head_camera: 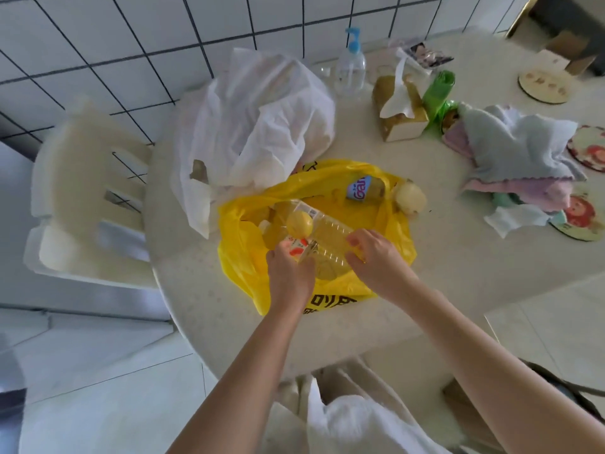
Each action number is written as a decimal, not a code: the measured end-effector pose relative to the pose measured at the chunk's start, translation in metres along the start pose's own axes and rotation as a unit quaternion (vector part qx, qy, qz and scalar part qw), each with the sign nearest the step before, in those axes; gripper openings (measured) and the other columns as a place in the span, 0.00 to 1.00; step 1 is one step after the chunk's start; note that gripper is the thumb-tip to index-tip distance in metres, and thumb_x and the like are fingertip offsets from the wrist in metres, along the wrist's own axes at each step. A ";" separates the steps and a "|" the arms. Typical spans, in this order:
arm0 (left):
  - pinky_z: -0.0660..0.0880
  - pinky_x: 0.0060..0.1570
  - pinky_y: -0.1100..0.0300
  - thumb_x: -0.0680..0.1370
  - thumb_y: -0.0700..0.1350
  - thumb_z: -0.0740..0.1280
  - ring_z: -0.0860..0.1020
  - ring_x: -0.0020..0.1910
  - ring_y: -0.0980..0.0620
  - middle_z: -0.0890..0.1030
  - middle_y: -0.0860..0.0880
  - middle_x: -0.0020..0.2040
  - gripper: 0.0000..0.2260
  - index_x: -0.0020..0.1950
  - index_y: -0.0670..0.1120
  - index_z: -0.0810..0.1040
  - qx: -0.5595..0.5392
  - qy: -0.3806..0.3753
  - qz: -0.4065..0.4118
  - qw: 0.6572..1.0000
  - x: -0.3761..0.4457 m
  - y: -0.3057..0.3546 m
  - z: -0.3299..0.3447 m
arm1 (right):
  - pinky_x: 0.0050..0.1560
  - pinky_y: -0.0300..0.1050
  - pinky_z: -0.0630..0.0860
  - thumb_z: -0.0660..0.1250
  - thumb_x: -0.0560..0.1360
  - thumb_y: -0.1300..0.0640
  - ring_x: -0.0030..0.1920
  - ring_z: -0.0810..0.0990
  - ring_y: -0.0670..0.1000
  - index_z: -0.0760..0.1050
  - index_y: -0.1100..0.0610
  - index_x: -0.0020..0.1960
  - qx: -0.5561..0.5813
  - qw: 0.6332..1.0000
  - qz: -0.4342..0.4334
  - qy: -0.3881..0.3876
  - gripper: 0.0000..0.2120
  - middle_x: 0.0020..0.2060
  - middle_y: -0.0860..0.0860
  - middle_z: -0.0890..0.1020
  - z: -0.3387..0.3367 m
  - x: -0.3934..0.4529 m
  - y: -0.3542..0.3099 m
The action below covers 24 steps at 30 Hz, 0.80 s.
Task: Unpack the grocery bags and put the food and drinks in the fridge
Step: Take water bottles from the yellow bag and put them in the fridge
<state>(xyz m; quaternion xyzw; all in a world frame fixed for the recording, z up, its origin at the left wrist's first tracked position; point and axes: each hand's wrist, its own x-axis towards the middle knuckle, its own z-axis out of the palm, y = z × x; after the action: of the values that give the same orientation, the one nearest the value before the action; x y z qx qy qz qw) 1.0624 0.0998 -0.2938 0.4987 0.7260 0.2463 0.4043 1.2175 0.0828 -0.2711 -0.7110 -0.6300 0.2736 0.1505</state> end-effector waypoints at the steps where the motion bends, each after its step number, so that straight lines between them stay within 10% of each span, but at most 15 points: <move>1: 0.69 0.41 0.69 0.76 0.53 0.70 0.71 0.53 0.54 0.73 0.47 0.64 0.24 0.69 0.46 0.70 0.008 0.004 -0.012 1.000 0.002 0.001 0.004 | 0.52 0.39 0.70 0.63 0.78 0.56 0.57 0.76 0.53 0.72 0.58 0.64 -0.007 1.000 -0.002 -0.008 0.15 0.58 0.53 0.76 0.001 0.012 0.002; 14: 0.64 0.70 0.50 0.76 0.51 0.69 0.60 0.73 0.40 0.55 0.39 0.76 0.44 0.78 0.42 0.40 0.178 -0.007 -0.105 0.978 0.013 0.017 0.060 | 0.60 0.53 0.74 0.68 0.73 0.42 0.62 0.73 0.61 0.56 0.55 0.74 -0.159 0.968 -0.059 -0.187 0.37 0.65 0.56 0.69 0.028 0.105 0.025; 24: 0.72 0.64 0.56 0.74 0.65 0.66 0.64 0.74 0.42 0.55 0.36 0.77 0.52 0.77 0.35 0.37 0.288 -0.002 -0.157 0.945 0.034 0.024 0.068 | 0.62 0.53 0.73 0.75 0.70 0.50 0.64 0.73 0.61 0.55 0.54 0.74 -0.136 0.959 -0.043 -0.247 0.41 0.62 0.56 0.71 0.013 0.134 0.048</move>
<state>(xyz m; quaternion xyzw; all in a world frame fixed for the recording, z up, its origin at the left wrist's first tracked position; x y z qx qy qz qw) 1.1258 0.1372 -0.3244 0.4742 0.8341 -0.0412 0.2787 1.2568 0.2047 -0.3349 -0.6074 -0.7086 0.3460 -0.0962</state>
